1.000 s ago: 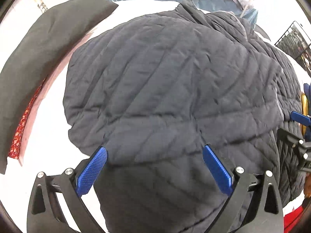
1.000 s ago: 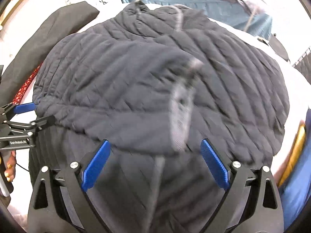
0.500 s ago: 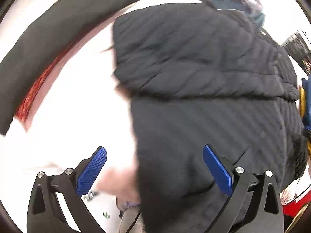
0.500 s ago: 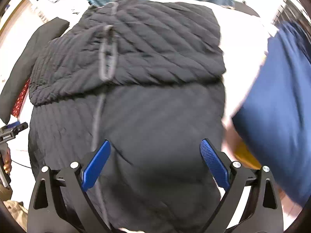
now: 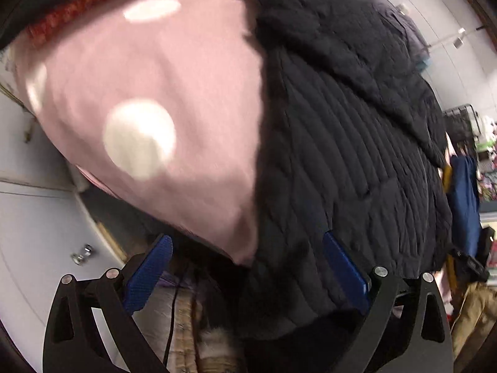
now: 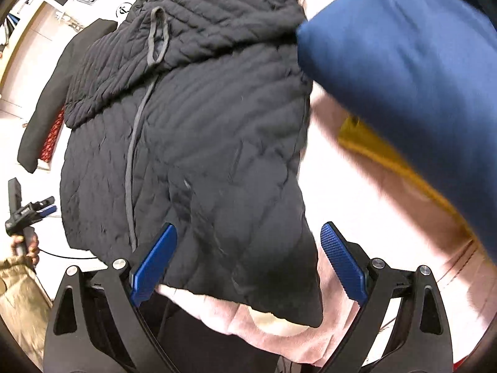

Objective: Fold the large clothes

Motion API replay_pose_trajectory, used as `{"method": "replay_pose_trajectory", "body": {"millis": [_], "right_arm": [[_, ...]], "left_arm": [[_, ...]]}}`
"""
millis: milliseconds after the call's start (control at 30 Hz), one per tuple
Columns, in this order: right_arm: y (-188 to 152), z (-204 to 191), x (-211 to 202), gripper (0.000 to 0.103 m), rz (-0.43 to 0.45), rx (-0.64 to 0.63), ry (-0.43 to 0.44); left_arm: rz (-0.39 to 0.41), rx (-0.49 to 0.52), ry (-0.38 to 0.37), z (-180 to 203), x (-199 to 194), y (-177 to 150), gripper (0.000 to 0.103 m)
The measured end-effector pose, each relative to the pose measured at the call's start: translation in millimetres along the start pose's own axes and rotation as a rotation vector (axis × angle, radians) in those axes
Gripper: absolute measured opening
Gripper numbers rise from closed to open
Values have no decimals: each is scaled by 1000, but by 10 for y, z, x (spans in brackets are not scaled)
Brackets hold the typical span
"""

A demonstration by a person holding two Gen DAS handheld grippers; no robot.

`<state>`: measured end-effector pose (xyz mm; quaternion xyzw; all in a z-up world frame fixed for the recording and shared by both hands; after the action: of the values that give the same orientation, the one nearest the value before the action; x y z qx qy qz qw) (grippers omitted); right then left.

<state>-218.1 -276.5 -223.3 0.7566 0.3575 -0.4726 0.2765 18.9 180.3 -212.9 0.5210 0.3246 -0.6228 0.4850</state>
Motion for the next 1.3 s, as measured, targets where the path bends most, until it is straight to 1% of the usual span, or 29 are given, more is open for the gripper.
{"method": "replay_pose_trajectory", "body": {"millis": [67,167,233,267,300,333,367,400,433,467,500,567,633,700,767,833,900,967,1067,1167,1233,1300], "right_arm": [[-63,111,79,92,-21,15,3],[-158,234,224,92,-75,47,52],[-190,241,275,92,-83,40,63],[-196,211,283,92,-86,26,58],[-192,165,287,89,-91,15,64],[-201,122,292,73,-99,8,74],[-226,57,309,53,-116,3,87],[-258,-14,300,44,-134,-5,91],[-281,-83,261,26,-136,-22,96],[-303,-155,206,20,-132,-40,108],[-331,-244,111,19,-122,-64,127],[-395,-328,-11,15,-130,-88,140],[-532,-371,-65,13,-173,-92,172],[-687,-415,-50,13,-213,-103,196],[-819,-471,8,12,-244,-89,211],[-826,-501,35,12,-238,-73,202],[-773,-547,26,12,-226,-63,202],[-699,-648,-10,12,-210,-69,202],[-522,-753,-101,12,-166,-112,186],[-242,-795,-290,12,-93,-132,186],[-45,-897,-380,12,-49,-156,193],[209,-1008,-491,12,5,-194,181]], "left_arm": [[-33,21,-40,81,117,-115,95],[-91,9,-100,156,328,-287,94],[-129,18,-119,236,468,-371,94],[-143,40,-113,293,523,-415,85],[-157,61,-110,346,564,-452,71],[-171,82,-100,392,587,-478,64],[-175,107,-98,451,574,-477,50],[-174,127,-111,496,534,-471,34],[-174,140,-118,524,520,-455,27],[-171,161,-146,542,409,-449,17],[-166,173,-159,565,334,-457,13],[-142,212,-182,493,69,-459,11],[-128,223,-182,424,-91,-449,10],[-139,223,-160,363,-93,-443,9],[-165,212,-128,284,-2,-439,9],[-181,175,-129,266,77,-419,9],[-185,161,-126,275,75,-378,9],[-183,175,-116,381,58,-316,9],[-157,180,-121,532,-52,-182,9],[-91,158,-151,620,-246,22,9],[-28,153,-175,714,-413,224,9],[47,154,-189,817,-618,490,9]]}}
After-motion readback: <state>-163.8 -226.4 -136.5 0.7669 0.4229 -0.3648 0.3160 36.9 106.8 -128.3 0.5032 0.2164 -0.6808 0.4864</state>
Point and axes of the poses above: each gripper's, at about its wrist camera, not at the fingertips, and x roughly the way its jaws point, z to its right, y to its top, the point moved 8 cm from there along x, roughly the way its jaws point, and after that the axes turned 3 degrees about y, right-handed, at the moved point
